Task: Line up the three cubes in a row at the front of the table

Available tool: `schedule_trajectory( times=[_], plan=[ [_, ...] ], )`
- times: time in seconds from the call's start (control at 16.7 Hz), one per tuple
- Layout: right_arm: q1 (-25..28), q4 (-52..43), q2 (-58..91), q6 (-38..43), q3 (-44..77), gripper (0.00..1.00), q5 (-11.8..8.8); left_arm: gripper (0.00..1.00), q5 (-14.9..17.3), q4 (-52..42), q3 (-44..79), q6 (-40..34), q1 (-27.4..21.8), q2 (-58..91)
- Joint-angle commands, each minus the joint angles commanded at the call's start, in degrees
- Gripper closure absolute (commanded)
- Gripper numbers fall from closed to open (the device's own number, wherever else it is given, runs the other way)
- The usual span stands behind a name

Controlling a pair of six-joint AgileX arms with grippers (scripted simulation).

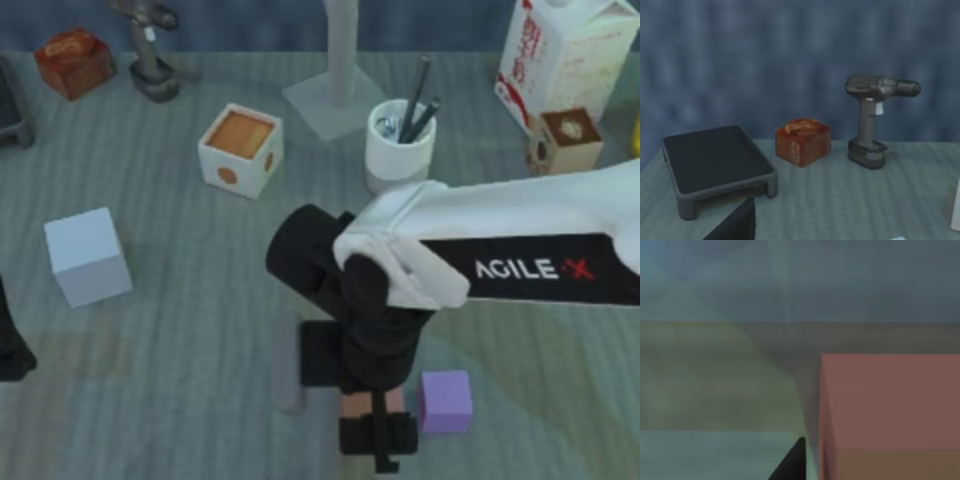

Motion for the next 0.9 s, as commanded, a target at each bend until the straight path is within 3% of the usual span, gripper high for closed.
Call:
schedule_trajectory(
  times=[0.12, 0.66, 0.9],
  plan=[
    [0.0, 0.0, 0.0, 0.0, 0.0, 0.0, 0.0, 0.0, 0.0, 0.0, 0.0, 0.0, 0.0, 0.0],
    [-0.08, -0.21, -0.11, -0.01, 0.16, 0.0, 0.0, 0.0, 0.0, 0.0, 0.0, 0.0, 0.0, 0.0],
    [0.05, -6.39, -2.3, -0.02, 3.85, 0.0, -0.04, 0.0, 0.0, 0.0, 0.0, 0.0, 0.0, 0.0]
  ],
)
